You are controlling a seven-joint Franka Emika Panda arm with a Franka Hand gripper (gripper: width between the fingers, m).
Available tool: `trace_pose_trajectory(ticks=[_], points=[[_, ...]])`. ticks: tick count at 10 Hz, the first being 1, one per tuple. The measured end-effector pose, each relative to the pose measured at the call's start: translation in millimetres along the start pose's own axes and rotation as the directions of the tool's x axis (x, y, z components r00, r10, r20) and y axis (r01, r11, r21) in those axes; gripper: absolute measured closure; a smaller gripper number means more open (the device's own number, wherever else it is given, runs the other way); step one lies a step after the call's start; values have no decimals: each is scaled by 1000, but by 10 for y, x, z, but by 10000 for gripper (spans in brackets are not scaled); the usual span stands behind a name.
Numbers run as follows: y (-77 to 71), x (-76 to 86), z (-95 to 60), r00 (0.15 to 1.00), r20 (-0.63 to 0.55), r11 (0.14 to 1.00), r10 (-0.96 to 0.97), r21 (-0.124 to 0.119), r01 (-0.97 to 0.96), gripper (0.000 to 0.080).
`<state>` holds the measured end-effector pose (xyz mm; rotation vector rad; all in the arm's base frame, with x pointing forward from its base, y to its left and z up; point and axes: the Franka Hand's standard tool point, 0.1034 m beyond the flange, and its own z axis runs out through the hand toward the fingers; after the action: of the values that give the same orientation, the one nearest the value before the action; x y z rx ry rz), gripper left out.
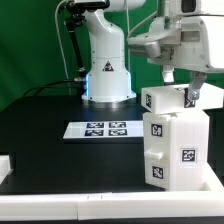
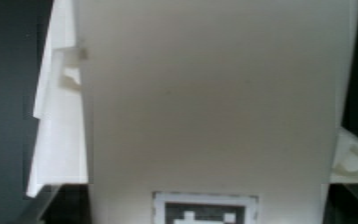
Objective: Assemble cabinet
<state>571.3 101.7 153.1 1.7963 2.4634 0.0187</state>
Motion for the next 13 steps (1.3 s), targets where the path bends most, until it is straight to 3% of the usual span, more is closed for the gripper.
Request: trace_pose_trajectory(ticks=[3,6,9,10,13], points=[[-10,-29,-1,999,-2,999,41,5,-41,247],[-38,-122,-11,946,-8,945,325,19,-325,247],[-36,-78,-1,810,-9,810,586,15,-586,246],[-33,-50,0,690,-10,690,724,21,-723,246],[-38,-51,4,474,-6,474,881,26,-880,246]])
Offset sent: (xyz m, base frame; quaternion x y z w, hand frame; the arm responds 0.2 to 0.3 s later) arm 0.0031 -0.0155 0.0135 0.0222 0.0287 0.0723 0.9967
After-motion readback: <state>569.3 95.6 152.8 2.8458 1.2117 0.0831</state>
